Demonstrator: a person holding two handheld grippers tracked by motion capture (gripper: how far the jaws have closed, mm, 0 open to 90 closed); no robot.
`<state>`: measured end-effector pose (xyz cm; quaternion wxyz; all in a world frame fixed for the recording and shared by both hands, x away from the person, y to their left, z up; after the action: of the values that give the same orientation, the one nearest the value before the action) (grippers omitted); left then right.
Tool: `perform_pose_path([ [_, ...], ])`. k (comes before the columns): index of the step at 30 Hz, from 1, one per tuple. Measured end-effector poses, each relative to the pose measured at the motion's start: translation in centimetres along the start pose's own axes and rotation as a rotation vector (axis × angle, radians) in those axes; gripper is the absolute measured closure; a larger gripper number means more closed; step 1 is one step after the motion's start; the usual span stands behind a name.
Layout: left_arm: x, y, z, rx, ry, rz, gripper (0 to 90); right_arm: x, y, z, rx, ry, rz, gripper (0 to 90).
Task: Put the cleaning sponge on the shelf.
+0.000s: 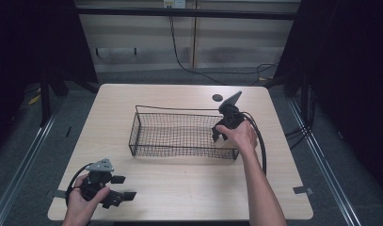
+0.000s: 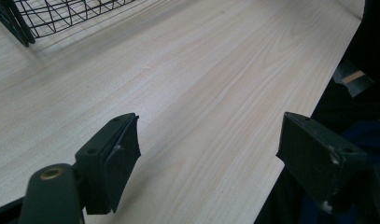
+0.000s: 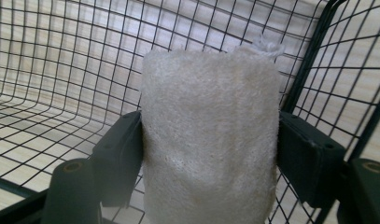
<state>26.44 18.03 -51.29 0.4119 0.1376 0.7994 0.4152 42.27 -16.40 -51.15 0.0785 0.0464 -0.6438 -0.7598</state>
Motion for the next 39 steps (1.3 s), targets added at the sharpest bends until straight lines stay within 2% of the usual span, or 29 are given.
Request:
perform_pose_path([
  [10, 0.0, 0.0, -0.1, 0.002, -0.002, 0.000, 20.3, 0.2, -1.3, 0.0, 0.018, -0.023, 0.021, 28.3],
  [17, 0.0, 0.0, -0.1, 0.003, -0.001, -0.002, 20.3, 0.2, -1.5, 0.1, 0.035, -0.033, 0.022, 28.2],
  [29, 0.0, 0.0, -0.1, 0.003, -0.001, -0.001, 20.3, 0.1, -2.0, 0.2, 0.062, -0.029, 0.025, 27.9],
  [34, 0.0, 0.0, -0.1, 0.003, -0.001, -0.001, 20.3, -0.1, -2.1, 0.1, 0.075, -0.010, 0.016, 27.6],
  [39, 0.0, 0.0, 0.0, 0.001, 0.000, -0.001, 20.3, -0.1, -2.2, 0.3, 0.071, -0.013, 0.018, 26.5],
])
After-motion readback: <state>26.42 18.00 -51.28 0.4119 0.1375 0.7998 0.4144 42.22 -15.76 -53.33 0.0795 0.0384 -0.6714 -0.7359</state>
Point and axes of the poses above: each handheld gripper's, and its own axes: y roughly backward along the jaws, x roughly out of its underside, z roughly to its left, the point moved 9 cm from there along -y, roughly forward along the jaws, and after that the axes turned 7 degrees about z, right-handed, at the moved point
